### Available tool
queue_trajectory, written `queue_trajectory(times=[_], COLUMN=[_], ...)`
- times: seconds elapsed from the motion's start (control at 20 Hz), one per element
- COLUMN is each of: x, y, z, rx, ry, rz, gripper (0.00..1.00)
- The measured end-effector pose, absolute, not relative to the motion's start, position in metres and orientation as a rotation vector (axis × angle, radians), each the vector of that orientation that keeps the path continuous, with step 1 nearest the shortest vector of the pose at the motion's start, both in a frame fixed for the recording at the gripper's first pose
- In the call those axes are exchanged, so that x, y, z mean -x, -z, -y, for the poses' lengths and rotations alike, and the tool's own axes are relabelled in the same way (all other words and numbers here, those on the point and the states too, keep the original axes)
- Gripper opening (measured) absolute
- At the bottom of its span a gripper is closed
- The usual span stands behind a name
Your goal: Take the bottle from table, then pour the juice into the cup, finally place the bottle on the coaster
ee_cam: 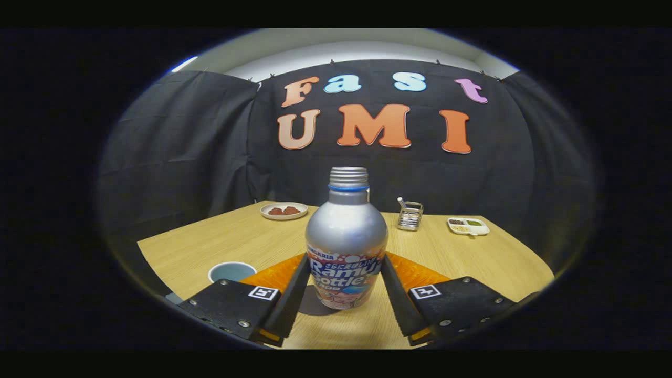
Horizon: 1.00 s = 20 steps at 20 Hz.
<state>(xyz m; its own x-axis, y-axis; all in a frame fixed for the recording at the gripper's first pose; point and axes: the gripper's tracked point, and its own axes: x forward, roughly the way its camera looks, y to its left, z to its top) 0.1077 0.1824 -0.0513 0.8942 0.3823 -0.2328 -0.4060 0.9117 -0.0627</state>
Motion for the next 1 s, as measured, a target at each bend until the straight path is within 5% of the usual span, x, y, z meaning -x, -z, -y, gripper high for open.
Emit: queue_trajectory(times=[1.0], x=[-0.116], y=[0.106], z=[-0.209], rx=[0.07], ry=[-0.438], rz=[-0.34], gripper=[0.76])
